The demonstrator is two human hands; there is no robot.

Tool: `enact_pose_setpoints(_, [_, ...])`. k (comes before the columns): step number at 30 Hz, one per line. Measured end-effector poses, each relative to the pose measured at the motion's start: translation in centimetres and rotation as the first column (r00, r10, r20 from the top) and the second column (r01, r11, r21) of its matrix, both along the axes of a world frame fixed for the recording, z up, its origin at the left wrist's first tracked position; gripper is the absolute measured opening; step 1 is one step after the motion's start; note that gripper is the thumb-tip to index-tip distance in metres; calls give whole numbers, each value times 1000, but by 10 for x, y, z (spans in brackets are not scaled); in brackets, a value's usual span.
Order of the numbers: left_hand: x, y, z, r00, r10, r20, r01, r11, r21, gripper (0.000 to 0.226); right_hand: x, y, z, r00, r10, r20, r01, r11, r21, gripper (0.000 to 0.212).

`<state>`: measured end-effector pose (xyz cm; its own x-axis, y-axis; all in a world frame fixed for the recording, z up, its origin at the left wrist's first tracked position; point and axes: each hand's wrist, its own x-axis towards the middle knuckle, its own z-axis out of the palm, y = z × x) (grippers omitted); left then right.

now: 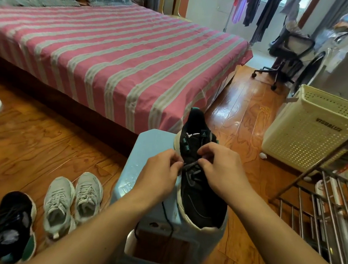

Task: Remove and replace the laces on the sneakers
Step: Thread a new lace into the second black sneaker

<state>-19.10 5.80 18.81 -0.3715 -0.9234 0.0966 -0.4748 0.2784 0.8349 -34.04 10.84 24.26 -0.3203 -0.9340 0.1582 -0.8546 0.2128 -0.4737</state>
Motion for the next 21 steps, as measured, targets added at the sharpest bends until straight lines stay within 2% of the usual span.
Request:
enact_pose_setpoints(5, [-3,-2,4,995,58,-76,-61,997,-42,14,1,2,1,999,-2,42,1,1000,29,23])
enact_pose_setpoints(10, [-11,-1,6,981,83,-178,-83,997,7,11,8,2,-1,996,28,85,-29,1000,8,28])
enact_pose_setpoints(14, [-16,2,7,973,123,-194,-118,992,36,11,17,-1,-4,995,-43,91,37,997,63,32])
enact_pose_setpoints(21, [-8,3,5,975,140,-171,-138,990,21,15,30,-8,5,994,-104,-32,109,974,201,29])
